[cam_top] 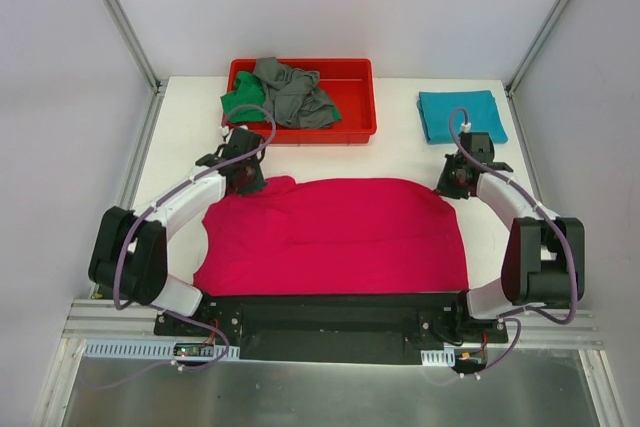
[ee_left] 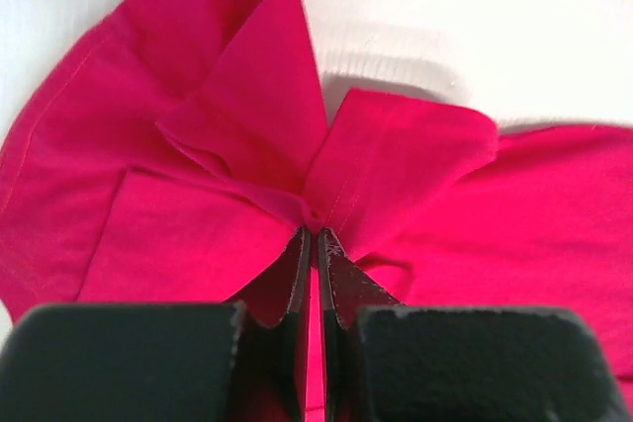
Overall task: Fold and stack the t-shirts
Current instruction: Fold the other side of the tshirt into a rectangle
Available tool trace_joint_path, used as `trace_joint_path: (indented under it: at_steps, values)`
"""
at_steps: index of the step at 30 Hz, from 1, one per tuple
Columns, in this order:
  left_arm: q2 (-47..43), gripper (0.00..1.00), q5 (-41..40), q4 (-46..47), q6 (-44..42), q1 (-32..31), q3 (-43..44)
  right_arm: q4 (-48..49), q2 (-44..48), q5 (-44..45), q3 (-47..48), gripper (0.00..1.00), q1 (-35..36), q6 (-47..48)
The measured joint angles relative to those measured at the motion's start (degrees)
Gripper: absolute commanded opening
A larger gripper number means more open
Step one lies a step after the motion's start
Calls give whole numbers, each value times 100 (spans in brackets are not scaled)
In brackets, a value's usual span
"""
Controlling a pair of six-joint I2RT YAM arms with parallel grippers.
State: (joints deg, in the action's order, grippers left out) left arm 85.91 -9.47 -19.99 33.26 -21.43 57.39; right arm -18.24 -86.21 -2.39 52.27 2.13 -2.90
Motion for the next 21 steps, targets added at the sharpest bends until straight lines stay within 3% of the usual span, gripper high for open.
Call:
trace_joint_path:
  at_steps: [7,21]
  values:
    - [-1139,0,-70,-175,321,-76,-863,7,413,-11,-146,1,2,20]
    - [-2321,0,-289,-1244,713,-271,-1257,44,682,-155,-273,1,4,136]
